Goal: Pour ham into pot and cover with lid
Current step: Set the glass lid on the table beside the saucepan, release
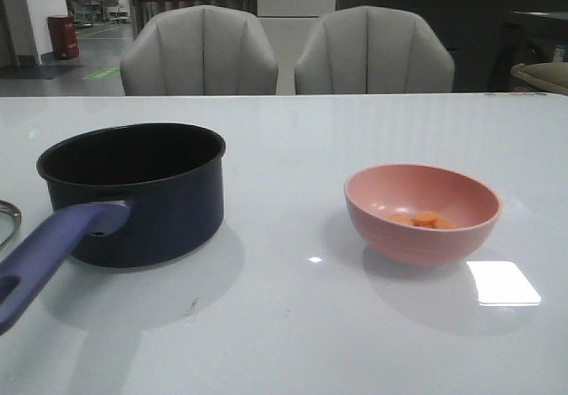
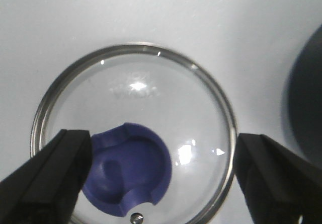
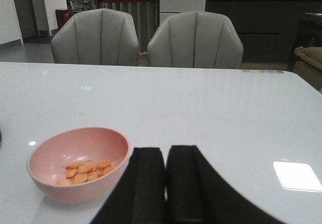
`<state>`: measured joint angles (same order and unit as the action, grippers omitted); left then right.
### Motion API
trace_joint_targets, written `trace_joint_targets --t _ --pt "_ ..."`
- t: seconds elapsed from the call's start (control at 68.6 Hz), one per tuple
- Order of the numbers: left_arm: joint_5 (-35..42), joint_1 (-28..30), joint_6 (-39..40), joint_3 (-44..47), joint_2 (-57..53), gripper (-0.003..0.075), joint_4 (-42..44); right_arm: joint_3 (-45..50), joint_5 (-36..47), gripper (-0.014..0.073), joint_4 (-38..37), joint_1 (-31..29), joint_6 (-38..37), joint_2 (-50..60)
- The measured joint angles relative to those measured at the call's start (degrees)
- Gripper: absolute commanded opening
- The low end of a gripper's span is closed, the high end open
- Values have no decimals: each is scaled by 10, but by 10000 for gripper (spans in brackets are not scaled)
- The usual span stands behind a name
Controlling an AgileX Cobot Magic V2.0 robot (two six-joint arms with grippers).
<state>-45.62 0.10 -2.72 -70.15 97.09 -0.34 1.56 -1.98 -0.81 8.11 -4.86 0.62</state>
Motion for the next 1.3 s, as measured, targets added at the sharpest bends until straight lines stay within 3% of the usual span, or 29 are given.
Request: trace_joint_targets --t 0.306,0.627,1.064,1.298 --pt "54 -31 -3 69 -196 606 3 0 0 164 0 0 0 0" --pt "195 -62 -3 224 -475 606 -10 0 0 164 0 0 0 0" --pt "241 -132 2 447 -805 606 -50 0 0 164 0 0 0 0" --pt "279 -160 2 512 -906 606 -62 0 0 164 0 0 0 0"
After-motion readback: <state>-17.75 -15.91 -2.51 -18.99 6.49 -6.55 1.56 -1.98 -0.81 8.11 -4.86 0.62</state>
